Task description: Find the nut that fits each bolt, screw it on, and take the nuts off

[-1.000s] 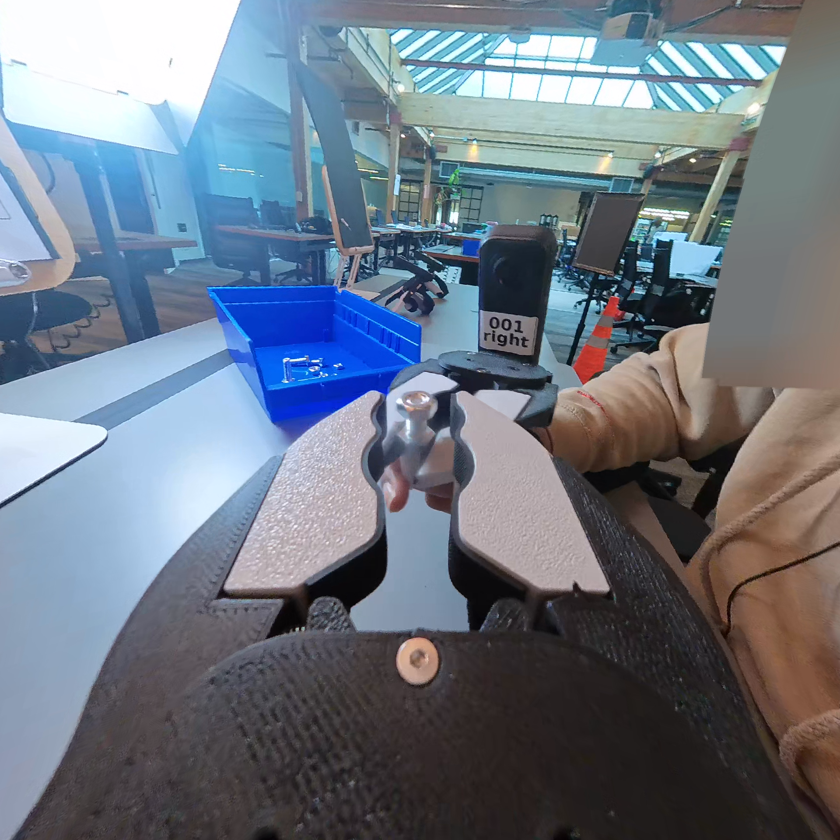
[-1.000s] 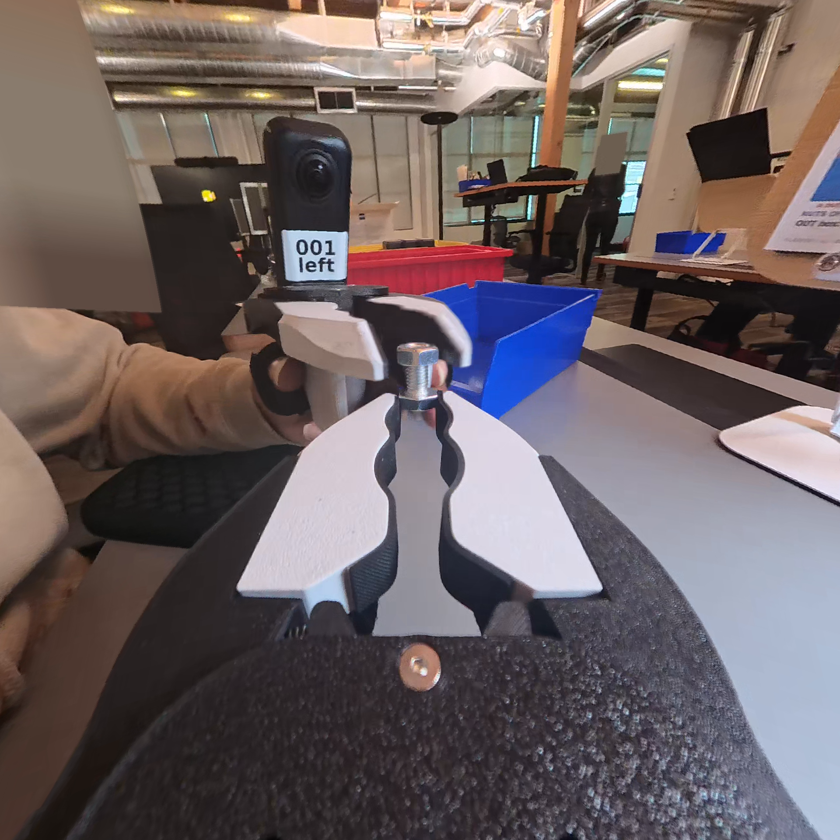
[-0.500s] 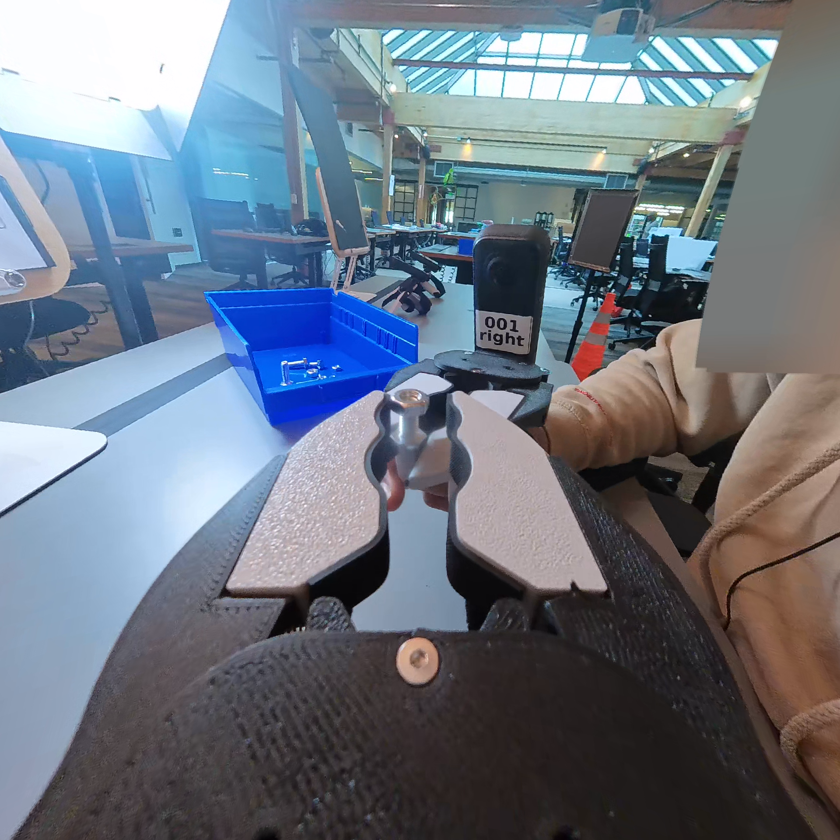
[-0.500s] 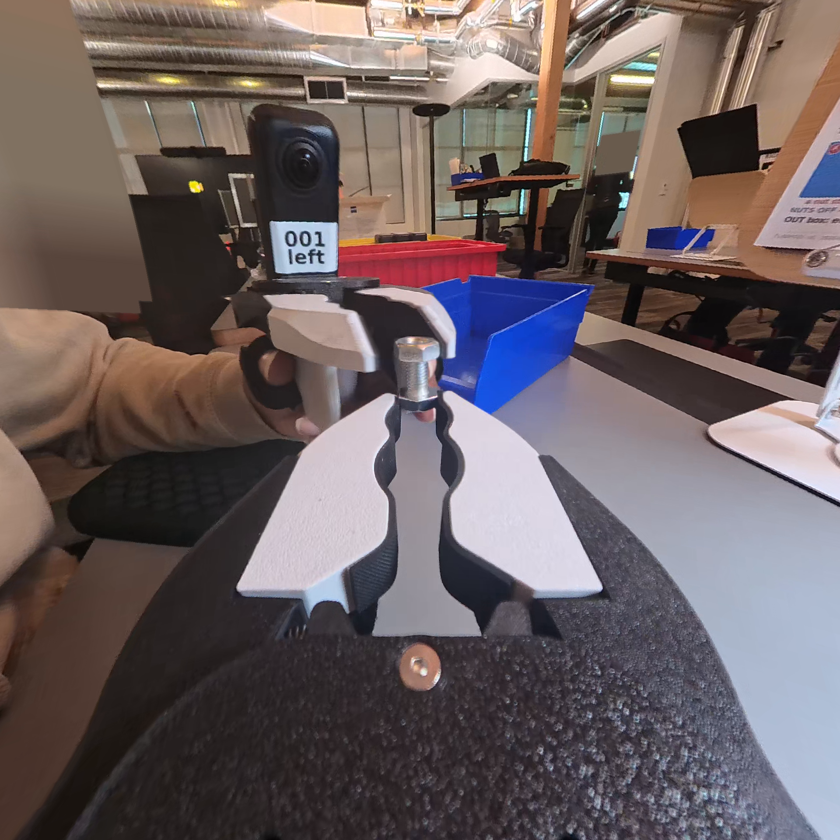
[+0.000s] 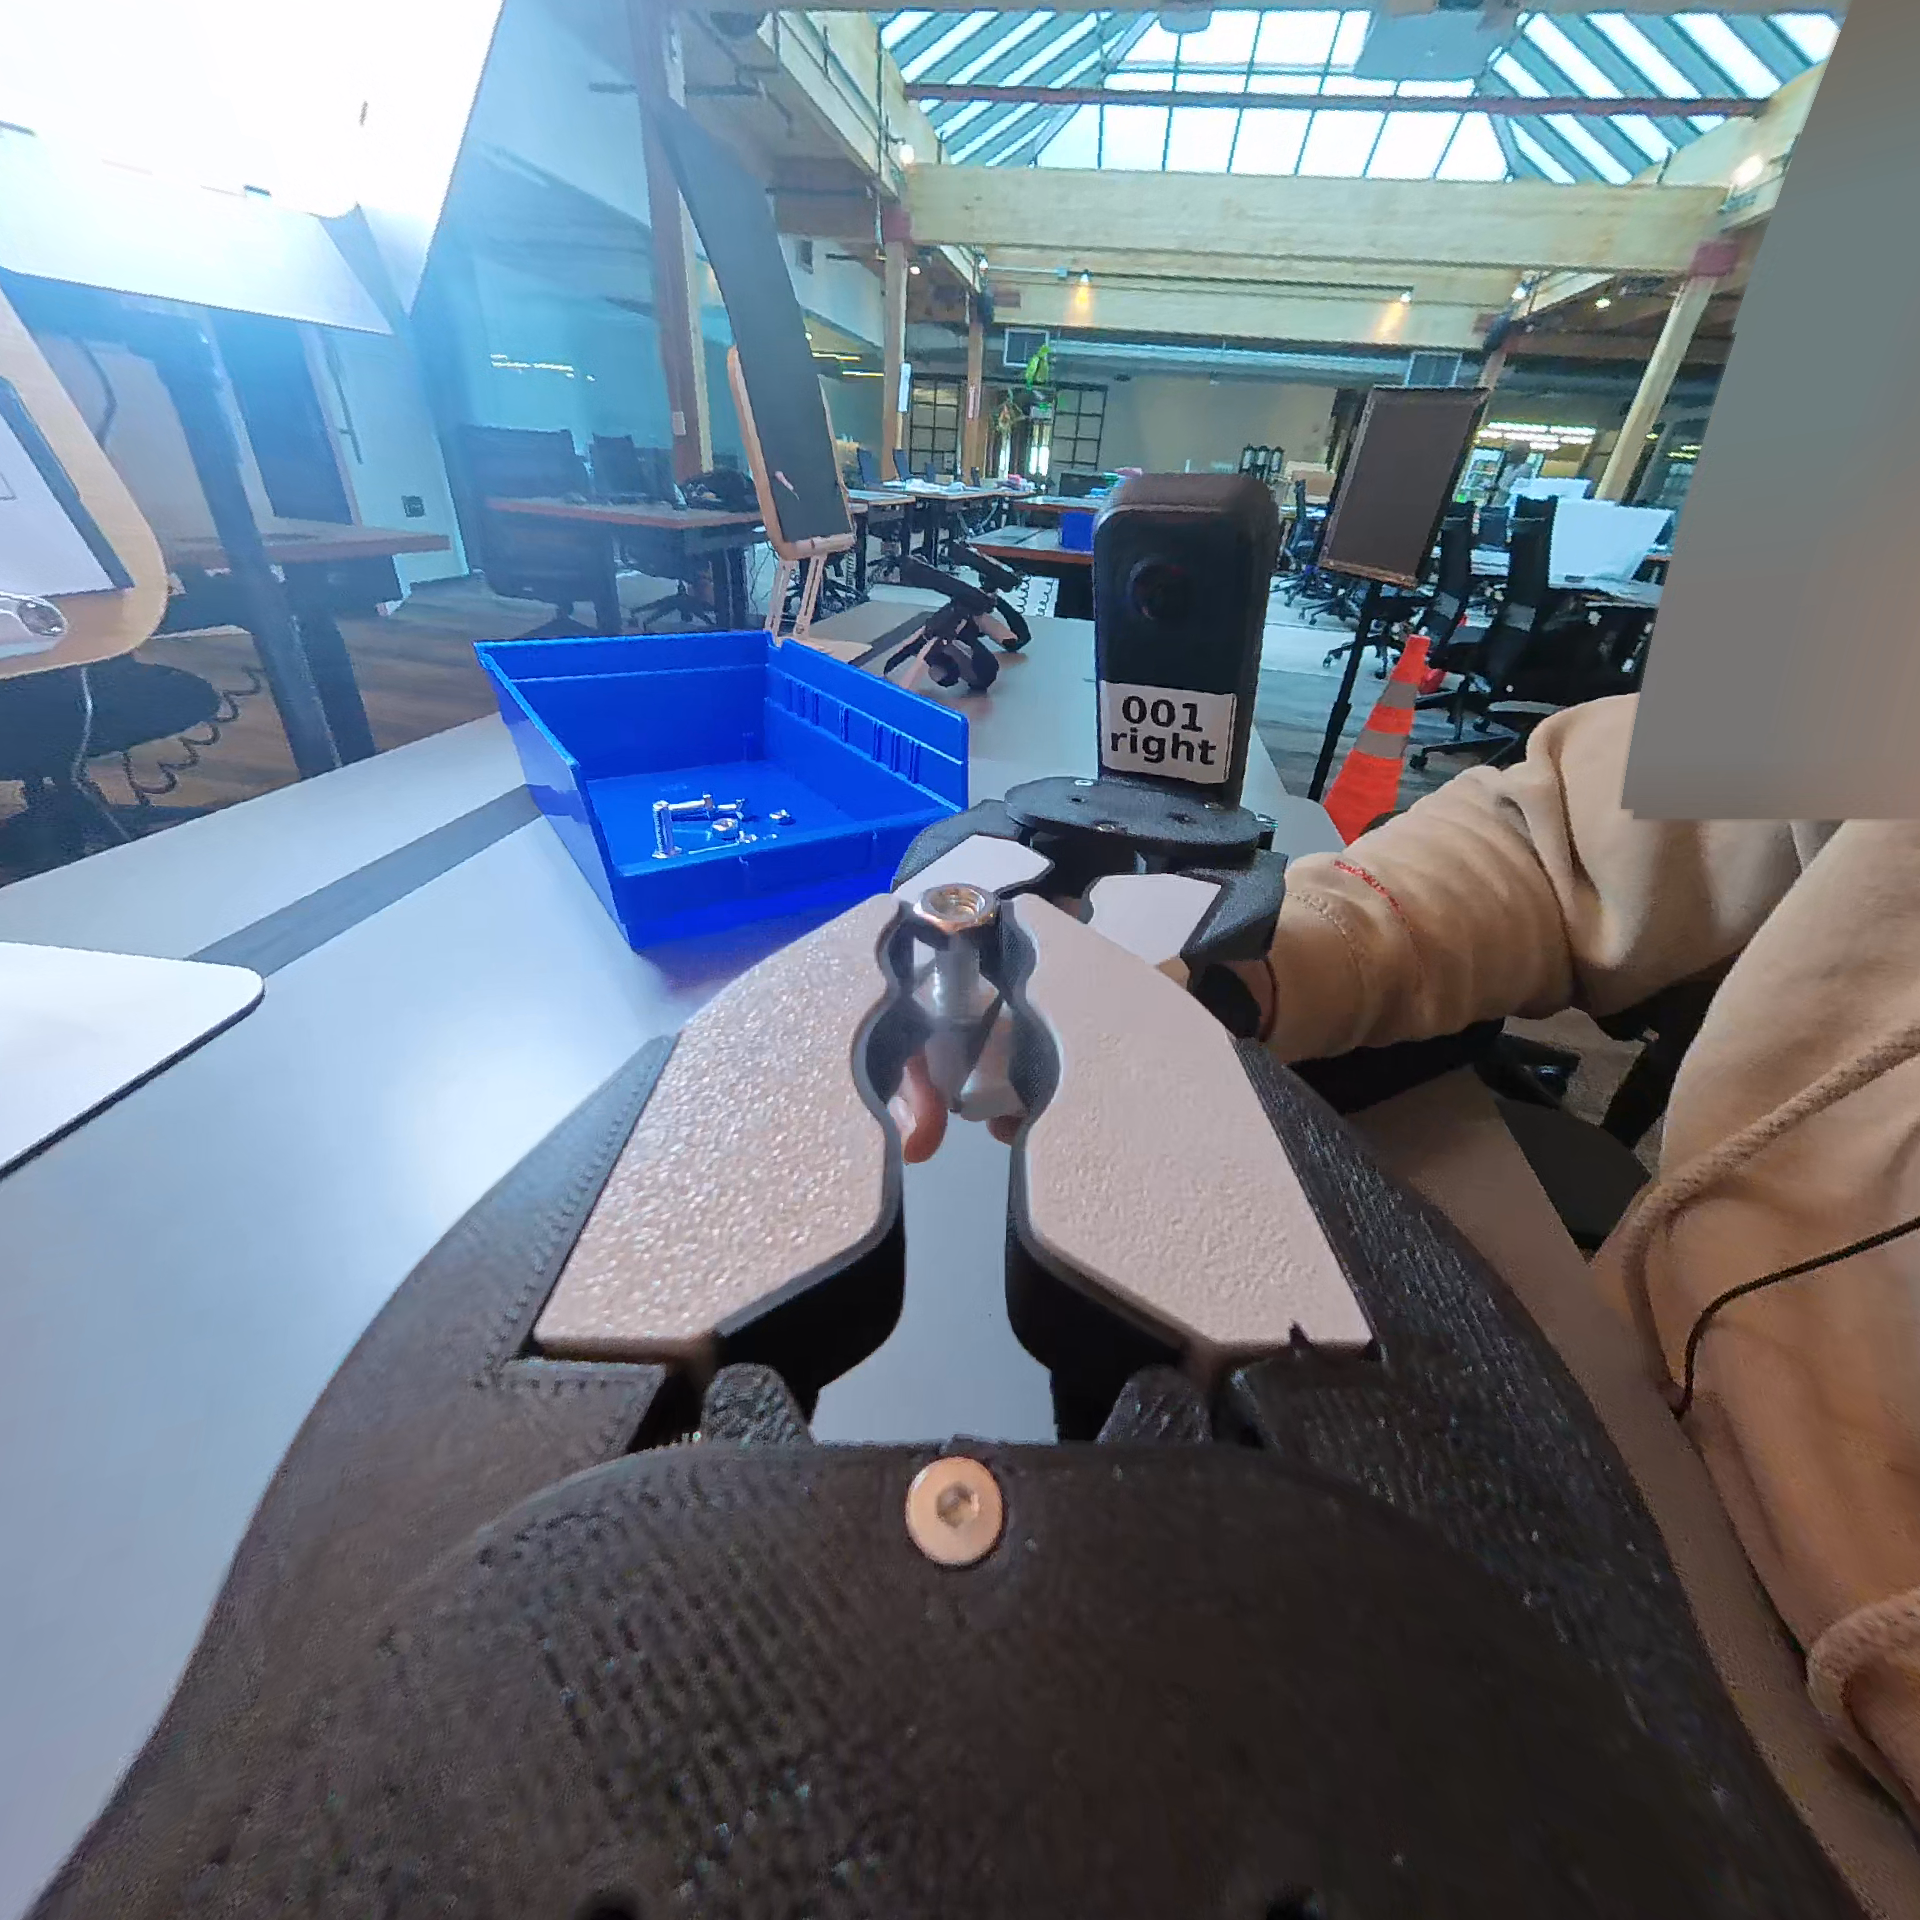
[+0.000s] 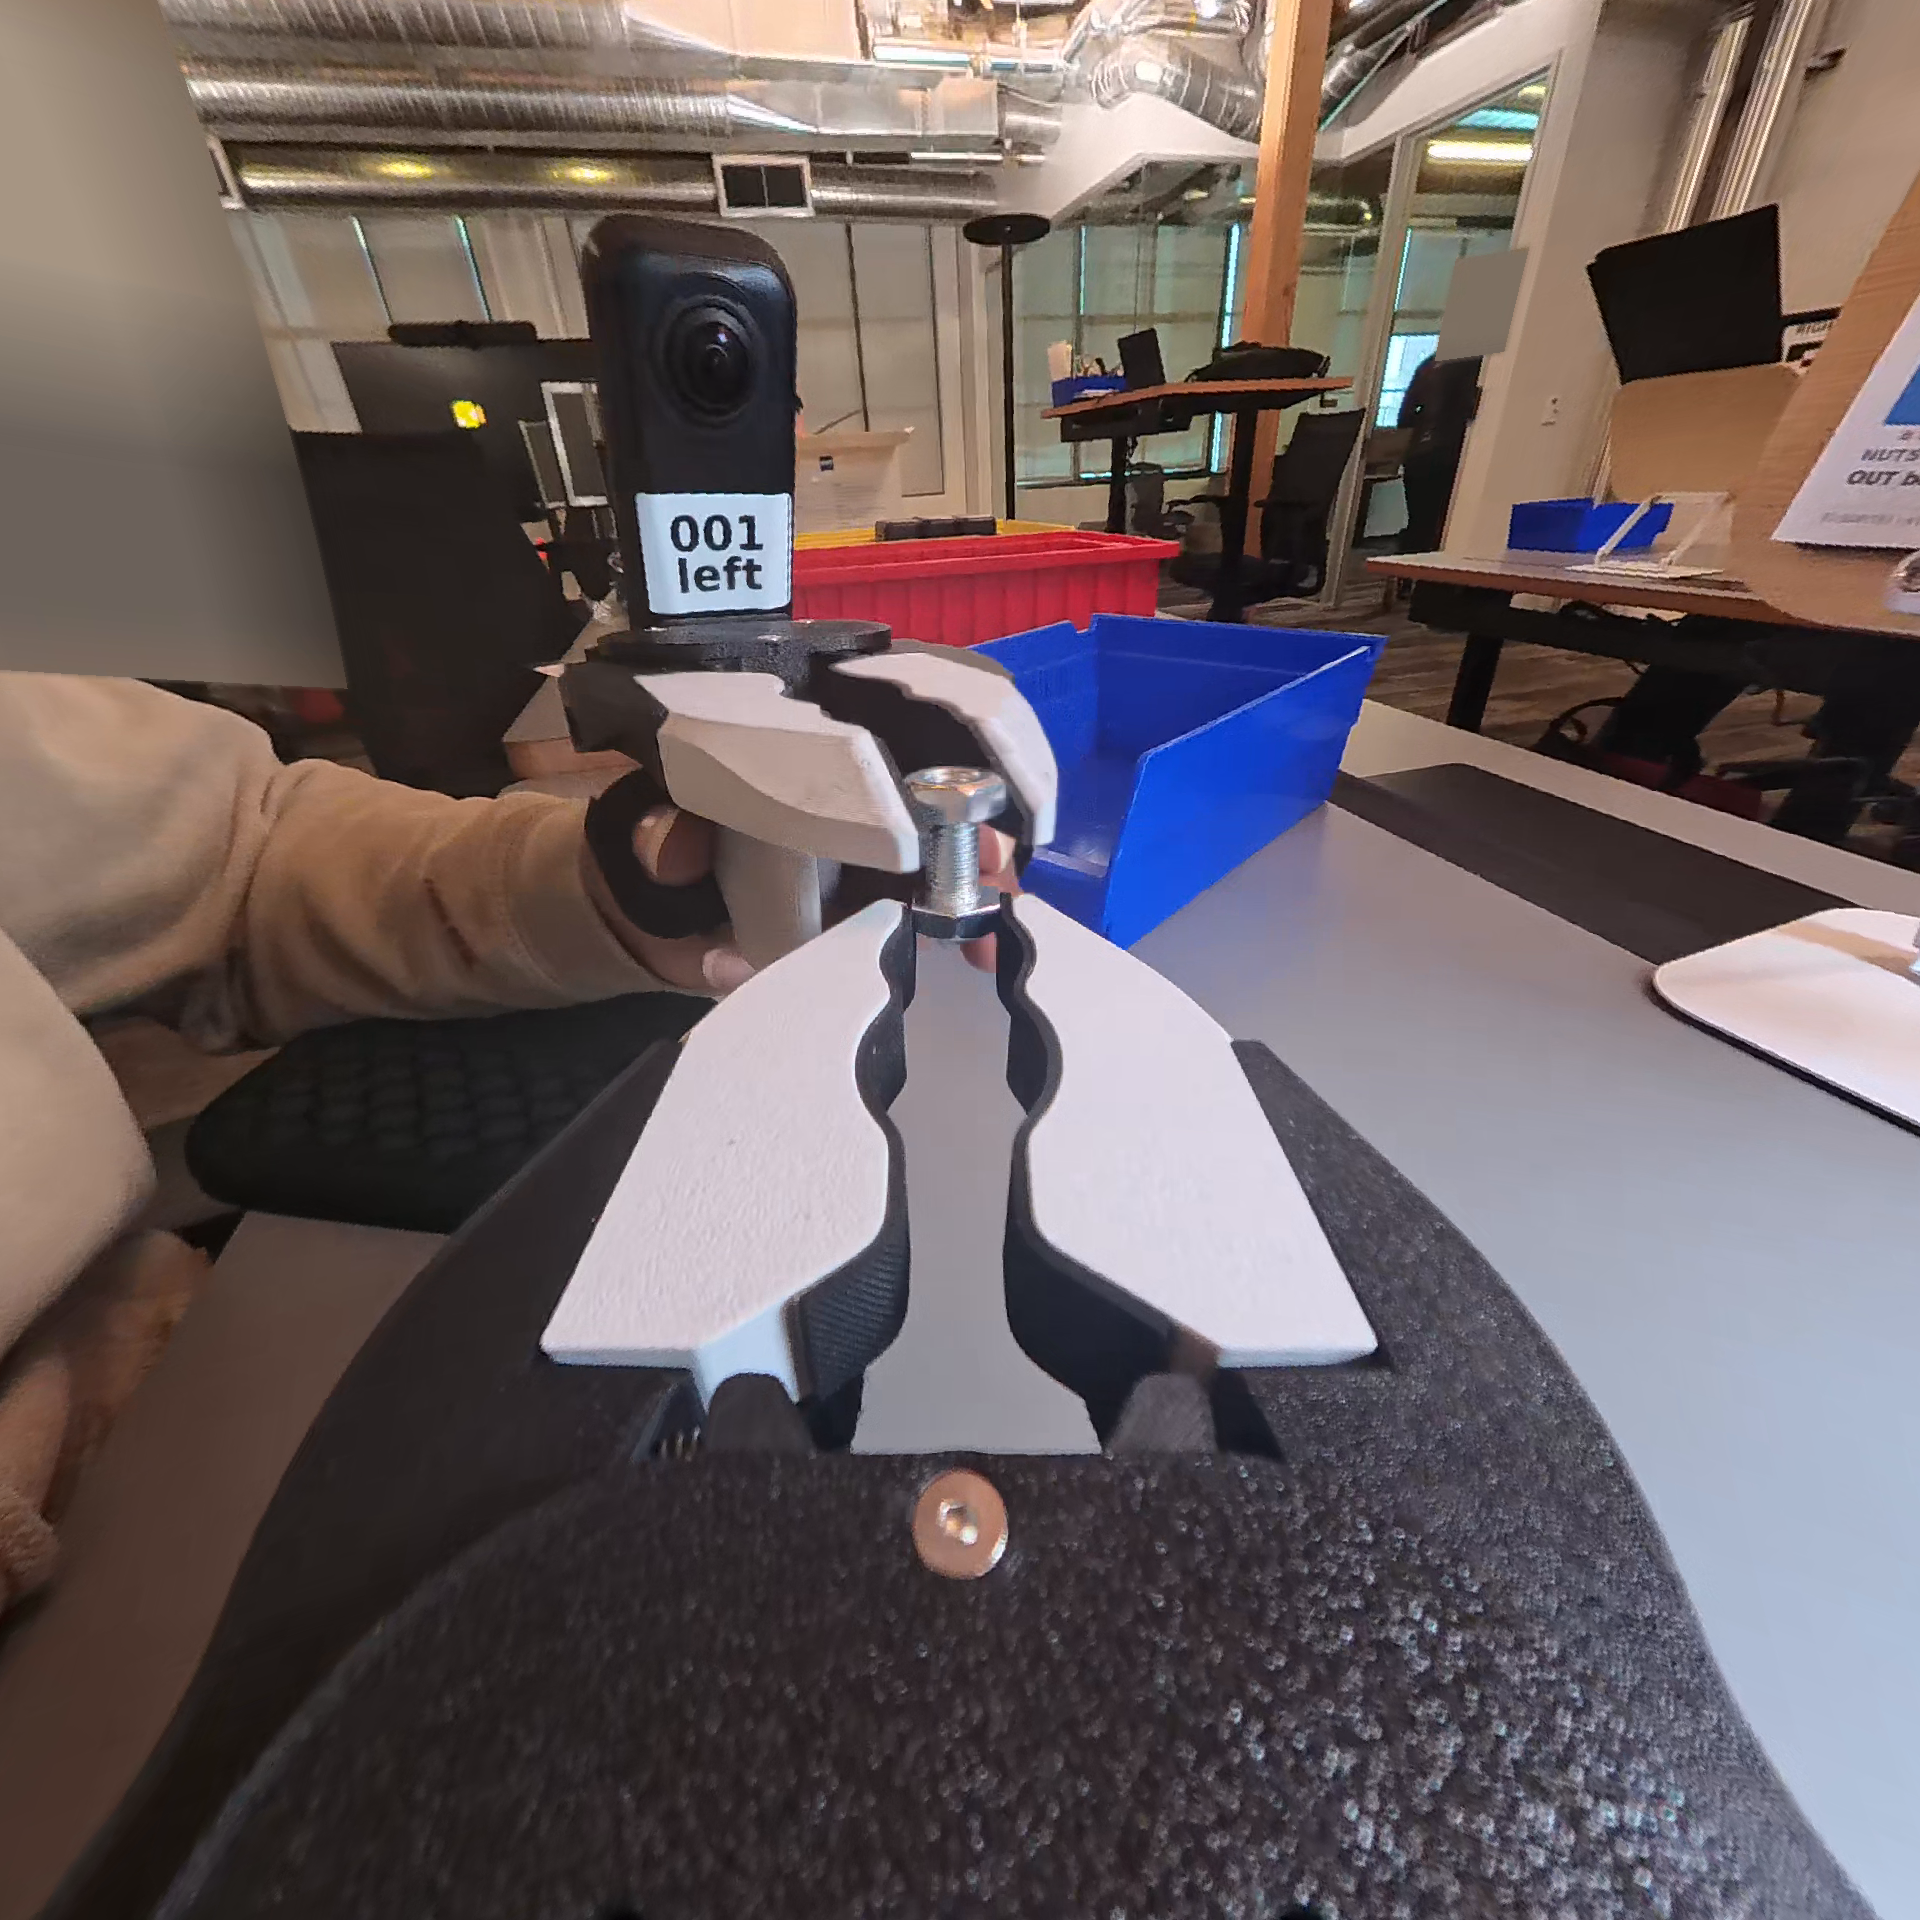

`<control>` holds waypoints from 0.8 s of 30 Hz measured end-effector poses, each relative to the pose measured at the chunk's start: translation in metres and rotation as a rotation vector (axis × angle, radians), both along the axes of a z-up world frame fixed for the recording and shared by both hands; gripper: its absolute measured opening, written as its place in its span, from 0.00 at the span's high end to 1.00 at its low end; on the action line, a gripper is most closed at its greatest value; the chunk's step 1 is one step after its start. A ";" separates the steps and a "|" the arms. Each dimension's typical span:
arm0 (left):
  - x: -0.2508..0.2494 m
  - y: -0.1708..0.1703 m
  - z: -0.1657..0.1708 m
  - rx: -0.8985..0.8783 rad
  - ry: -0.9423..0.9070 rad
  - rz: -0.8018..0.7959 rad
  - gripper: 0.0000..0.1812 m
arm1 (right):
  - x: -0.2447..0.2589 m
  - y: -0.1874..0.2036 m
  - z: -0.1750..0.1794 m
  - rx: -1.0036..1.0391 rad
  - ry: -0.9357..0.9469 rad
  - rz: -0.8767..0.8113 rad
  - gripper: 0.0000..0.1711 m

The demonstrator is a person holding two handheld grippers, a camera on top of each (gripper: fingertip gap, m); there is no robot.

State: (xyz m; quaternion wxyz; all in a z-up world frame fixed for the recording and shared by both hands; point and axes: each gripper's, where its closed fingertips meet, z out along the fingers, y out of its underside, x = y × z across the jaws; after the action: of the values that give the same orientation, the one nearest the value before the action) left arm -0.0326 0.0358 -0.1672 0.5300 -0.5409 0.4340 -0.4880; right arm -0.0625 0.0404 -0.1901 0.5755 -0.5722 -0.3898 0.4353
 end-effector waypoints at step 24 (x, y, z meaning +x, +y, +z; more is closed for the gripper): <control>-0.004 0.008 -0.002 0.053 0.041 0.067 0.92 | 0.001 0.006 -0.007 -0.028 -0.038 -0.031 0.91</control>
State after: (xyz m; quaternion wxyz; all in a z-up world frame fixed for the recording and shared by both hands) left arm -0.0362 0.0434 -0.1695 0.5514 -0.5507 0.4393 -0.4469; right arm -0.0616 0.0468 -0.1970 0.5665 -0.5944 -0.3856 0.4208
